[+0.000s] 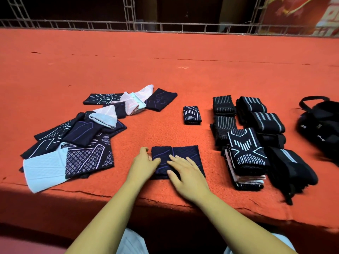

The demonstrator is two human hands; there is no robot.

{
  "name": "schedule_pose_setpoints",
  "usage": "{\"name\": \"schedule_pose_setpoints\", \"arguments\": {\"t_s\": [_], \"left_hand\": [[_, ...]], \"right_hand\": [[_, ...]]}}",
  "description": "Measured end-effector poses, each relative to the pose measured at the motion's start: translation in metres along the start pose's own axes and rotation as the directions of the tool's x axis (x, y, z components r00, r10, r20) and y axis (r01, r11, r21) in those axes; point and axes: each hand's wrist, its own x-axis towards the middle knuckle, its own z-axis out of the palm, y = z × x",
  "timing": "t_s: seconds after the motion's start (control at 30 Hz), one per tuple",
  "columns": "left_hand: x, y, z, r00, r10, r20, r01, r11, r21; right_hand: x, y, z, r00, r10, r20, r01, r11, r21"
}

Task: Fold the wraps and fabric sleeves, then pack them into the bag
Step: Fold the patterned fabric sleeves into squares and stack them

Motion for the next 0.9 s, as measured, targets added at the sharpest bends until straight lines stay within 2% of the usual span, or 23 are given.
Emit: {"name": "schedule_pose_setpoints", "arguments": {"t_s": [0.07, 0.13, 0.23, 0.33, 0.43, 0.5, 0.6, 0.67, 0.8, 0.9], "left_hand": [[0.002, 0.008, -0.004, 0.996, -0.07, 0.061, 0.082, 0.969, -0.235], [0.003, 0.015, -0.004, 0.99, -0.061, 0.131, 0.111, 0.903, -0.414], [0.003, 0.026, 0.004, 0.976, -0.025, 0.218, 0.141, 0.832, -0.536], [0.001, 0.036, 0.012, 0.954, 0.023, 0.298, 0.173, 0.771, -0.613], [0.002, 0.04, 0.021, 0.955, 0.051, 0.291, 0.163, 0.729, -0.665], [0.004, 0.039, 0.027, 0.976, 0.013, 0.216, 0.125, 0.781, -0.611], [0.007, 0.035, 0.036, 0.991, -0.048, 0.122, 0.101, 0.868, -0.485], [0.011, 0.031, 0.044, 0.992, -0.072, 0.099, 0.108, 0.896, -0.43], [0.018, 0.031, 0.051, 0.994, -0.083, 0.074, 0.1, 0.958, -0.269], [0.02, 0.036, 0.054, 0.996, -0.052, 0.078, 0.066, 0.978, -0.196]], "right_hand": [[0.003, 0.0, -0.003, 0.999, 0.044, 0.029, -0.046, 0.995, 0.087], [0.008, -0.001, -0.009, 0.99, 0.129, 0.048, -0.138, 0.948, 0.286], [0.016, -0.005, -0.023, 0.949, 0.309, 0.068, -0.281, 0.723, 0.631], [0.023, -0.004, -0.041, 0.897, 0.426, 0.122, -0.384, 0.609, 0.694], [0.027, 0.003, -0.046, 0.863, 0.478, 0.165, -0.433, 0.531, 0.729], [0.026, 0.01, -0.045, 0.834, 0.534, 0.14, -0.457, 0.526, 0.717], [0.026, 0.014, -0.046, 0.801, 0.598, 0.014, -0.519, 0.682, 0.515], [0.022, 0.011, -0.05, 0.785, 0.616, -0.06, -0.546, 0.735, 0.401], [0.018, 0.009, -0.046, 0.762, 0.643, -0.083, -0.624, 0.762, 0.176], [0.017, 0.014, -0.04, 0.712, 0.702, -0.039, -0.687, 0.706, 0.171]]}}
